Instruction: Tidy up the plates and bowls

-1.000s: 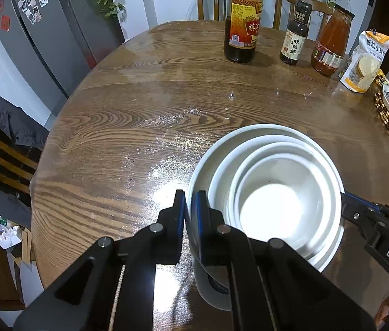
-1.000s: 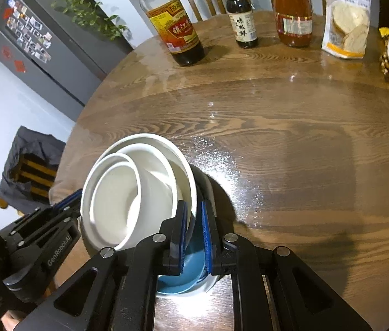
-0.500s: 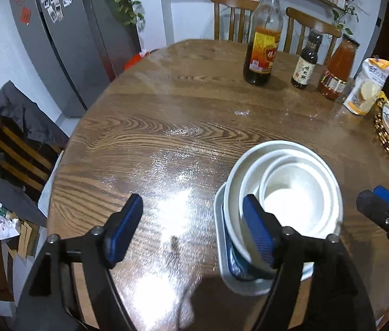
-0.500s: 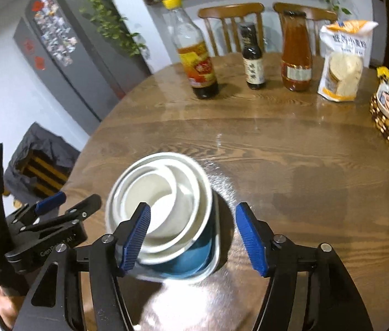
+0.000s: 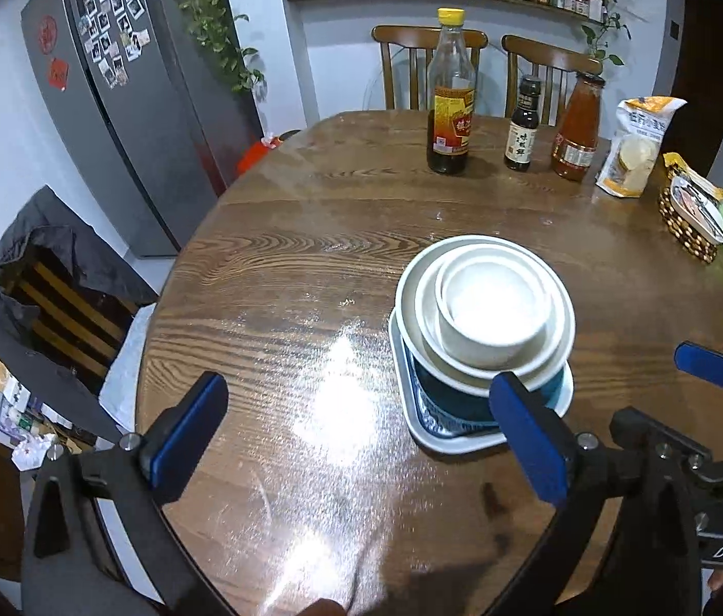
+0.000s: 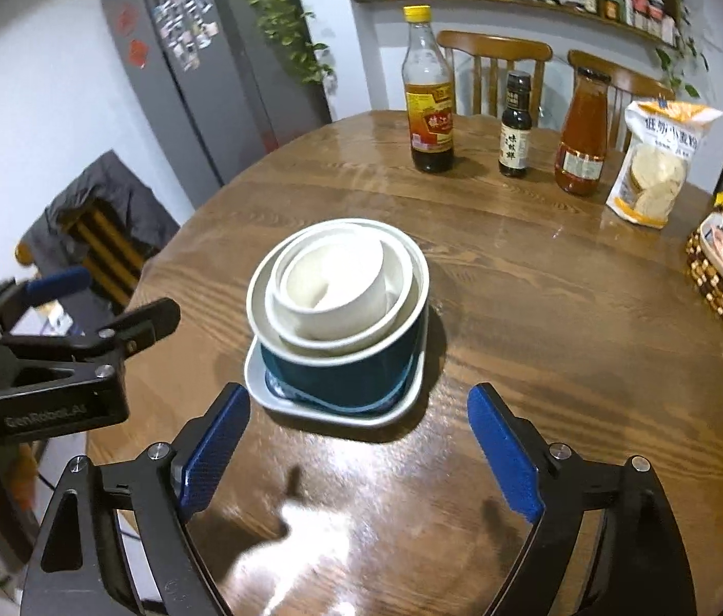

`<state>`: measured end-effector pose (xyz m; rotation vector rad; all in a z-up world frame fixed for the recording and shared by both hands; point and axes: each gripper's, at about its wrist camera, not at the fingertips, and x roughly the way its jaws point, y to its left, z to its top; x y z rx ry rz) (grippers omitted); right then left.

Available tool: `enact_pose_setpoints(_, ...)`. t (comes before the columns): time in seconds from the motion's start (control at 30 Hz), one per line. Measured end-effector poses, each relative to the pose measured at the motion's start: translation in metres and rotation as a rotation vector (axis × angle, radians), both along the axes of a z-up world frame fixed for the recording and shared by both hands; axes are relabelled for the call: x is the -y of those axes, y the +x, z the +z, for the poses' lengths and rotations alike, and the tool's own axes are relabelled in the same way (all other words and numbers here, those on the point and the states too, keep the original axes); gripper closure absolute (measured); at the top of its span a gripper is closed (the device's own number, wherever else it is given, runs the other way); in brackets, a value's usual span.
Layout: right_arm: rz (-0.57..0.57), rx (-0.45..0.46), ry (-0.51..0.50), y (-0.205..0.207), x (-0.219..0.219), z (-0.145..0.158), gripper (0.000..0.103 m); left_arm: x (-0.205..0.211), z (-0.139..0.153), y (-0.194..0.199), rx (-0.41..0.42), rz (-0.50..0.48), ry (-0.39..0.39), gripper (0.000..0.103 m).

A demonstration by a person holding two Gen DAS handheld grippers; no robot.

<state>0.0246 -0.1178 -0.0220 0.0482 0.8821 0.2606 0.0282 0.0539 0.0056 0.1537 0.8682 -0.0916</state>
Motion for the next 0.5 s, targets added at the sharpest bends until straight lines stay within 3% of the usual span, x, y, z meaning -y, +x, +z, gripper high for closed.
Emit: enact_pose_setpoints(0.5, 0.077, -0.013, -0.035, -0.011, -0.011, -0.004, 0.015, 0.009, 0.003, -0.024, 0.008, -0.023, 0.003, 0.001)
